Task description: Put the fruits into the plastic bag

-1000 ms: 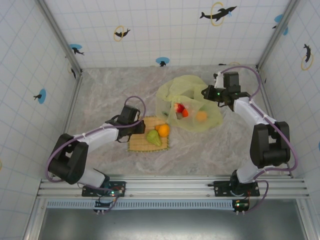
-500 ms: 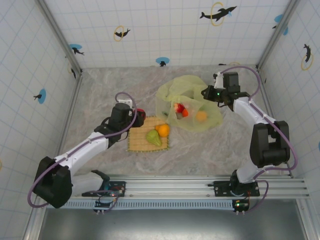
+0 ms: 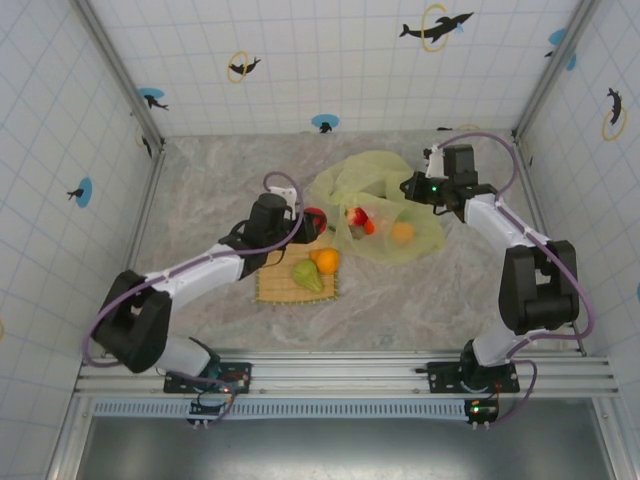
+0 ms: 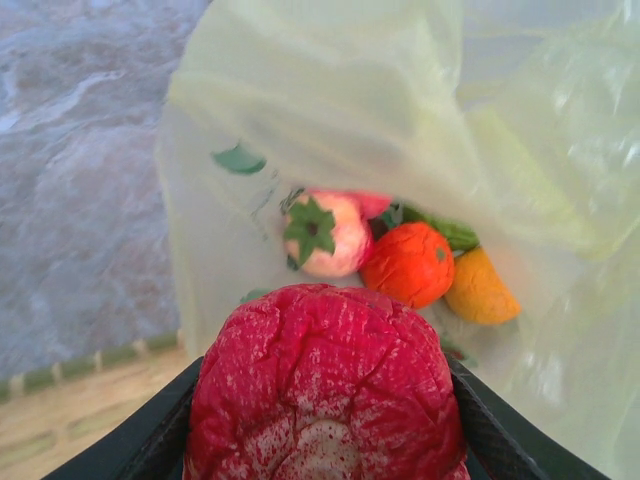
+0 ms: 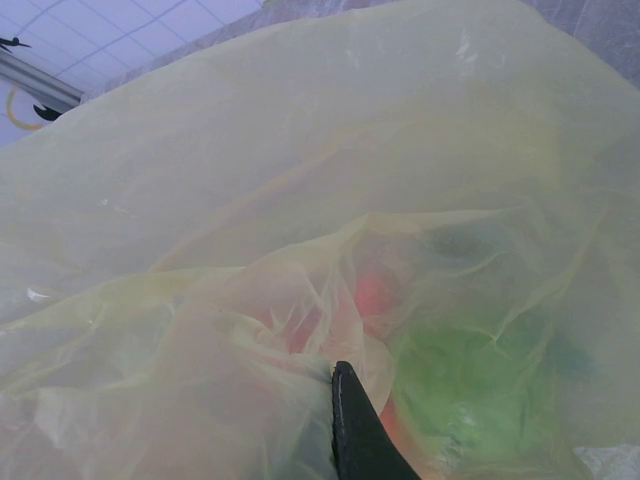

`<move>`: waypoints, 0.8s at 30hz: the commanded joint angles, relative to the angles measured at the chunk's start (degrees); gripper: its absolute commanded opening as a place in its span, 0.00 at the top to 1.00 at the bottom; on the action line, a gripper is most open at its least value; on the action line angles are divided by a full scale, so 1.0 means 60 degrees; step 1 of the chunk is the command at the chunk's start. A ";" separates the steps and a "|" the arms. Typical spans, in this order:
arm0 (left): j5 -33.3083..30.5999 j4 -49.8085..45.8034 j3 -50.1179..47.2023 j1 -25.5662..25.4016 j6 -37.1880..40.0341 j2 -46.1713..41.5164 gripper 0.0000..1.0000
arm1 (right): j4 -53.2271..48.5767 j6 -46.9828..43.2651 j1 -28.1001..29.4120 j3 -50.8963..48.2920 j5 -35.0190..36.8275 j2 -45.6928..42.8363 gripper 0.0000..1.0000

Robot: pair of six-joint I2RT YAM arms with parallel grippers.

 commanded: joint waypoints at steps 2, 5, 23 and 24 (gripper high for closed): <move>0.0313 0.0931 0.1120 -0.0100 -0.0234 0.1165 0.53 | 0.0092 -0.0036 0.0082 0.0395 -0.0182 0.0116 1.00; 0.0383 0.1231 0.2086 -0.0254 -0.0313 0.2164 0.52 | 0.0104 0.0000 0.0093 0.0501 -0.0228 0.0125 1.00; -0.0650 0.3322 0.4510 -0.1381 -0.1777 0.5689 0.37 | 0.0161 0.0325 0.0217 0.1090 -0.0522 0.0351 1.00; -0.0691 0.3272 0.4600 -0.1381 -0.1749 0.5739 0.35 | 0.0121 0.0292 0.0212 0.1091 -0.0496 0.0342 1.00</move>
